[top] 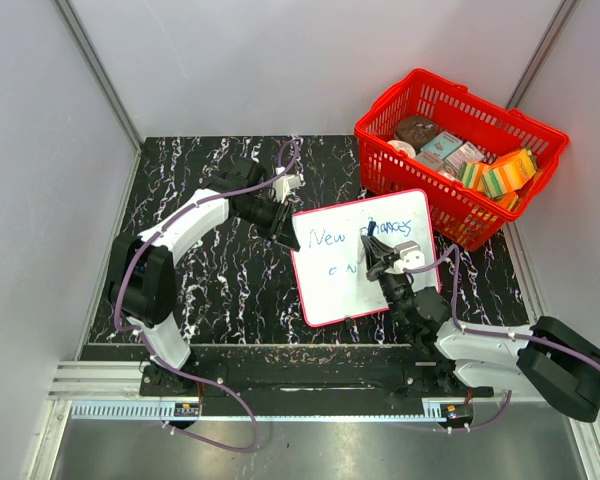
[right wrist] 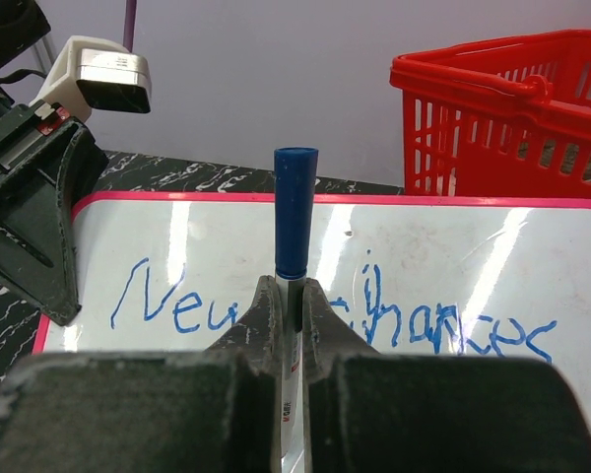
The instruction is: Write a sentence on the whiteboard
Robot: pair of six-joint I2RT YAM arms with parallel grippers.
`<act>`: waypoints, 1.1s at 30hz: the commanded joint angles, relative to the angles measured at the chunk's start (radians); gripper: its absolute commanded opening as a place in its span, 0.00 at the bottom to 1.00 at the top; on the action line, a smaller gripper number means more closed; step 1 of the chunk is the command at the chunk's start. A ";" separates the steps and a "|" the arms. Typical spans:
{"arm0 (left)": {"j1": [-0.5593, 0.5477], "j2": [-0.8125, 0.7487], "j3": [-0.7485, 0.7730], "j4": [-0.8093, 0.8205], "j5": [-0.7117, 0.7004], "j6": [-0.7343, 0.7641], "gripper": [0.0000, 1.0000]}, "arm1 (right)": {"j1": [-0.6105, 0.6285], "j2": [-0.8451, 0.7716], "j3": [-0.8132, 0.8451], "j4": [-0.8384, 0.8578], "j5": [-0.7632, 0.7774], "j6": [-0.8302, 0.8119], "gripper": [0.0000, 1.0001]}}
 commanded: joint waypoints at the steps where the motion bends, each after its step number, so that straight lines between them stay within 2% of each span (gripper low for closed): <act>1: -0.021 -0.022 -0.009 0.019 -0.162 0.111 0.00 | 0.000 -0.038 -0.005 0.062 0.059 -0.021 0.00; 6: -0.022 -0.024 -0.009 0.018 -0.162 0.110 0.00 | 0.000 -0.055 -0.009 0.052 0.088 -0.033 0.00; 16: -0.022 -0.029 -0.013 0.018 -0.160 0.111 0.00 | 0.000 0.031 0.006 0.109 0.106 -0.041 0.00; 33: -0.022 -0.036 -0.019 0.021 -0.162 0.116 0.00 | 0.000 0.065 0.018 0.097 0.010 0.010 0.00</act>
